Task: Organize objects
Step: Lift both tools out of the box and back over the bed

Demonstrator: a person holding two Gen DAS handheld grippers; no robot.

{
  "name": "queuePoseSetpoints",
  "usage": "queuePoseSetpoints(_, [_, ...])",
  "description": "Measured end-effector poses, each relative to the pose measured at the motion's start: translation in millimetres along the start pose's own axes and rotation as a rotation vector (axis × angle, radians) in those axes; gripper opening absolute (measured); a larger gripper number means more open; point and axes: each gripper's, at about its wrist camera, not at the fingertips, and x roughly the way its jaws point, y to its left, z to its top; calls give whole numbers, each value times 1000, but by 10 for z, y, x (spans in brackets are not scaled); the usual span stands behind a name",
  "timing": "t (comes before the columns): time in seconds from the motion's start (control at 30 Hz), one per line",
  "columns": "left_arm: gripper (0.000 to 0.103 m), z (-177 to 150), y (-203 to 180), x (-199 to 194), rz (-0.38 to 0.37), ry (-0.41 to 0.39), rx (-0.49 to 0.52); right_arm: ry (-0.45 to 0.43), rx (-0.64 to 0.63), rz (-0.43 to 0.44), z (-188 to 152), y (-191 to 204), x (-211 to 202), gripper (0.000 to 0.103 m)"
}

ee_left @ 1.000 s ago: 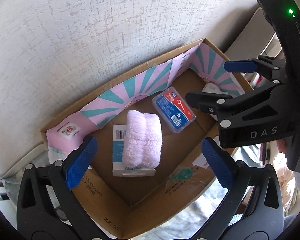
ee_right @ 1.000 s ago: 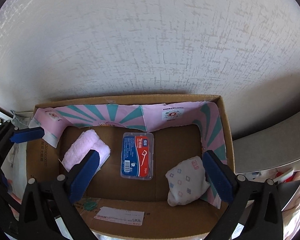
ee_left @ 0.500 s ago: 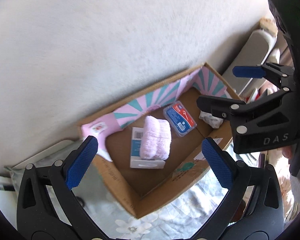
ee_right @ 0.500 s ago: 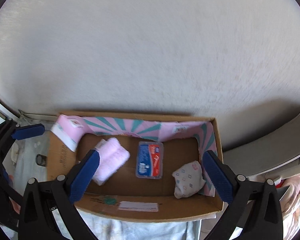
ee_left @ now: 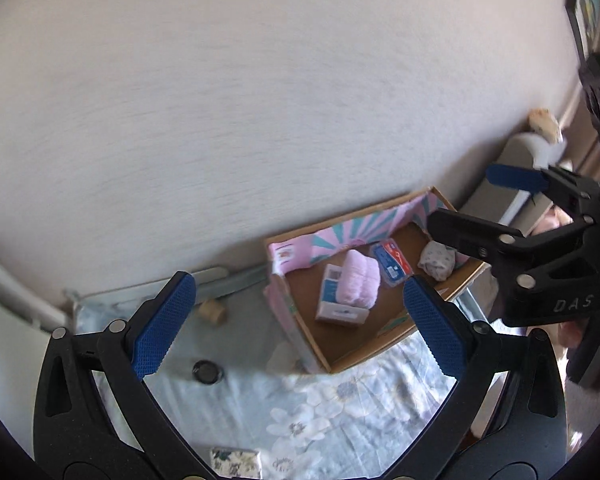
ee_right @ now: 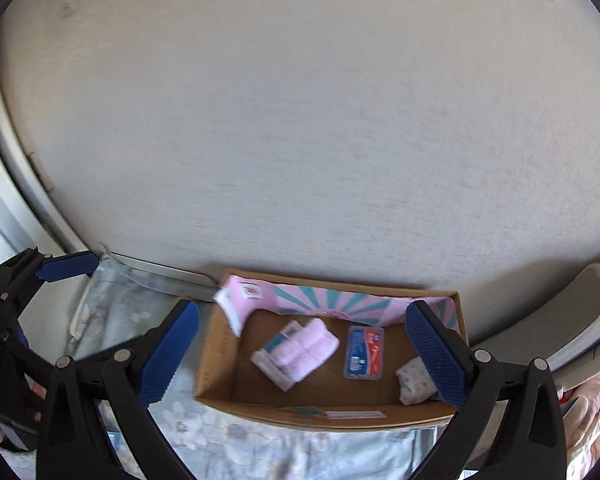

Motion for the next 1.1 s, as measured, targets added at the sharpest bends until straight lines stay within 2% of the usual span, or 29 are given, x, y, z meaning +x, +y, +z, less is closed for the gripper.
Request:
queuePoseSetpoints(0.33, [103, -429, 509, -725, 114, -97, -107, -134, -41, 89, -118, 562, -343, 103])
queuePoseSetpoints(0.63, [103, -949, 718, -1205, 205, -160, -167, -223, -23, 202, -384, 921, -568, 103])
queuePoseSetpoints(0.83, [103, -1277, 781, -1307, 206, -167, -185, -250, -49, 224, -557, 1078, -576, 103])
queuePoseSetpoints(1.1, [103, -1371, 851, -1391, 183, -186, -198, -269, -69, 244, -519, 1225, -609, 103])
